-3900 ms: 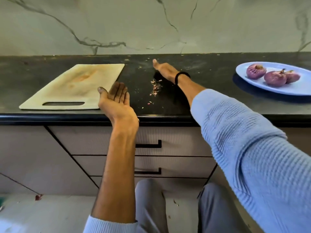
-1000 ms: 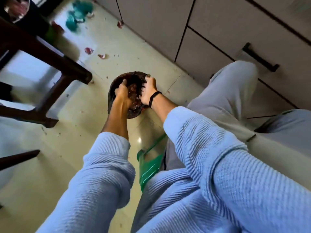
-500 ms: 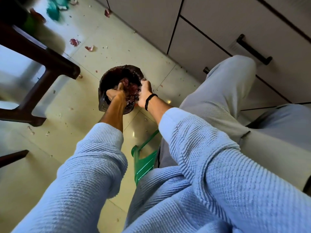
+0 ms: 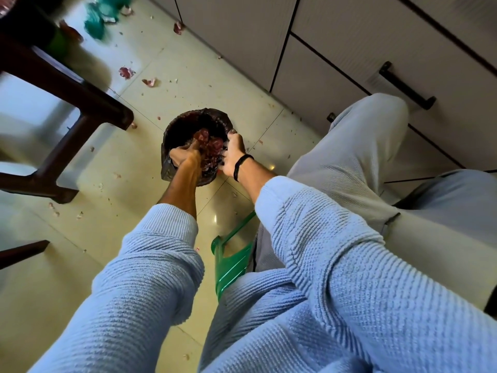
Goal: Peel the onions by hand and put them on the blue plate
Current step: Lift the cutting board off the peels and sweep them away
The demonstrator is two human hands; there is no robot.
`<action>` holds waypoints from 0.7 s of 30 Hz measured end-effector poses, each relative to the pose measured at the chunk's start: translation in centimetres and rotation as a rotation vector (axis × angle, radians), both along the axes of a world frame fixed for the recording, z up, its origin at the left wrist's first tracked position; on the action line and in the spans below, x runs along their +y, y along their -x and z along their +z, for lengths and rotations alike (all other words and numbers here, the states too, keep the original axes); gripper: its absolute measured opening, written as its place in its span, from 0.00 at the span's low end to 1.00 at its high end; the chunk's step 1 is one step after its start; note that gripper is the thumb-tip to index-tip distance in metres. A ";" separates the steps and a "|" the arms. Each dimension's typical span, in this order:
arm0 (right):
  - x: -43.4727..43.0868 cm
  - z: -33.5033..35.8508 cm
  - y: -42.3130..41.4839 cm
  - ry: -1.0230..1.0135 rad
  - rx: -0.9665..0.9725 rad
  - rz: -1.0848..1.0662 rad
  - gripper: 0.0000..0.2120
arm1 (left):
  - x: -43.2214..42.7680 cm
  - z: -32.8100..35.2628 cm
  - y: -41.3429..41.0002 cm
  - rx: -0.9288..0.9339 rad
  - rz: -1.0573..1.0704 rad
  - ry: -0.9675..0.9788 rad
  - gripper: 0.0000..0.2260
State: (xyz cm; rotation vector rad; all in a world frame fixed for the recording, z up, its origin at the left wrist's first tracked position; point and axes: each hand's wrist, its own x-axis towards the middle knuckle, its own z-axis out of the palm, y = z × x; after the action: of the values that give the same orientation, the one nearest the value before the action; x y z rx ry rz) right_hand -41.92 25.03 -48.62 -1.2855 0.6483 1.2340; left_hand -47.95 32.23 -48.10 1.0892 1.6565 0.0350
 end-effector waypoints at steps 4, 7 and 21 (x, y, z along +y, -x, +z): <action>0.1 0.0 0.3 0.000 -0.017 0.010 0.30 | 0.2 0.1 -0.3 0.009 0.018 -0.013 0.18; 0.0 -0.2 0.0 -0.008 -0.017 0.017 0.30 | -0.1 0.2 -0.2 -0.033 0.125 0.003 0.25; -0.5 3.4 -1.2 -0.026 -0.066 0.120 0.28 | -0.1 2.5 0.5 0.072 0.086 -0.014 0.42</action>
State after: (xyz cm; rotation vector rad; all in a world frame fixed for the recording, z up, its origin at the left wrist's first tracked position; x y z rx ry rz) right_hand -40.73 24.54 -45.23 -1.3543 0.5124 1.2879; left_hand -48.47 32.13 -45.55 1.0399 1.7694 0.0640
